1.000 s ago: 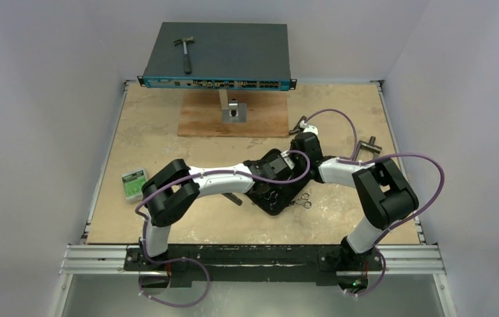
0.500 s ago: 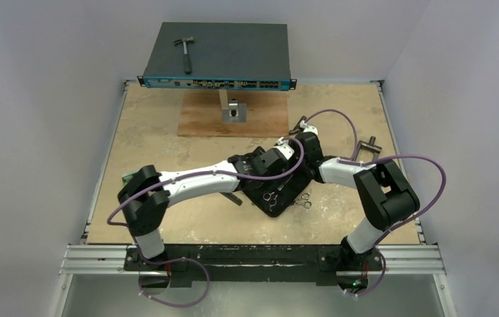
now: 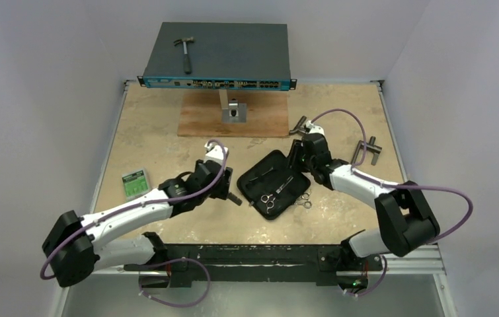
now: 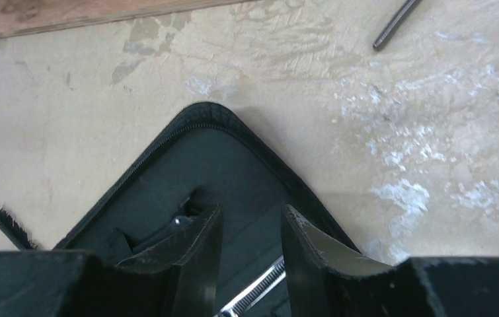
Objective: Sort the hair-cutting tools
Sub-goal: Place the haircut tool in the hairdressing tool bag, then move the hairdressing tool bag to the center of the board.
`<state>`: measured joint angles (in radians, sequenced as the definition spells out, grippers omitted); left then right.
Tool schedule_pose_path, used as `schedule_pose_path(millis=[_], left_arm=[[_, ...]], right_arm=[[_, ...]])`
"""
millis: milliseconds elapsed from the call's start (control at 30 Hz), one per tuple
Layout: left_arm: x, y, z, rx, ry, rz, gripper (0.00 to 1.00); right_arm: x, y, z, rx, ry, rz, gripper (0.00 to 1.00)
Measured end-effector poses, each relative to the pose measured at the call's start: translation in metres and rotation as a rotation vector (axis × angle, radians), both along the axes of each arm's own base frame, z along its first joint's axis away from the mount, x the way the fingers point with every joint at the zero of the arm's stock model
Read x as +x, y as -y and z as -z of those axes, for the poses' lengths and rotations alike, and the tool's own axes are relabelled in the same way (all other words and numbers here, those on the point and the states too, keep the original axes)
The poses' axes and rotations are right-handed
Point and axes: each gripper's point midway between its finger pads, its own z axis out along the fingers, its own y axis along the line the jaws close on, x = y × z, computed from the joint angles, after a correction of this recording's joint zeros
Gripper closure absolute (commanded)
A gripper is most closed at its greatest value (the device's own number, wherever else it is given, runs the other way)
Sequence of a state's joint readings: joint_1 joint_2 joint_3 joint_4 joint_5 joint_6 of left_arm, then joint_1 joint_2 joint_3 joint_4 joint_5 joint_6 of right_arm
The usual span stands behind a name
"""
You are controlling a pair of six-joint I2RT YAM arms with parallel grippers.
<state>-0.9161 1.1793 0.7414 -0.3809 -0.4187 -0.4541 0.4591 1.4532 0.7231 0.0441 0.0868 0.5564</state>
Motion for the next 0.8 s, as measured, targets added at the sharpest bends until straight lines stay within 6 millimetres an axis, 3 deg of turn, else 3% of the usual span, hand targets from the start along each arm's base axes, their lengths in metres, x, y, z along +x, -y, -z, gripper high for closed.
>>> schedule_pose_path(millis=[100,300,433,533,667,800], left_arm=[[-0.002,-0.020,0.007,-0.088,-0.001,-0.069,0.35],[-0.011,-0.015,0.001,-0.311,0.035,-0.112,0.25],[-0.010,-0.017,0.003,-0.396,0.028,-0.184,0.08],[-0.004,-0.020,0.002,-0.443,0.025,-0.257,0.00],[0.011,-0.018,0.005,-0.479,0.017,-0.318,0.02],[0.035,0.002,0.011,-0.460,-0.057,-0.303,0.10]], right_arm=[[-0.011,0.005,-0.004,0.007,0.010,-0.001,0.61],[-0.041,0.017,-0.007,0.044,0.013,0.017,0.58],[-0.056,0.023,-0.008,0.087,-0.003,0.062,0.54],[-0.066,0.031,-0.009,0.115,-0.006,0.114,0.52],[-0.072,0.041,-0.013,0.135,0.005,0.177,0.51],[-0.078,0.045,-0.007,0.133,-0.011,0.196,0.52]])
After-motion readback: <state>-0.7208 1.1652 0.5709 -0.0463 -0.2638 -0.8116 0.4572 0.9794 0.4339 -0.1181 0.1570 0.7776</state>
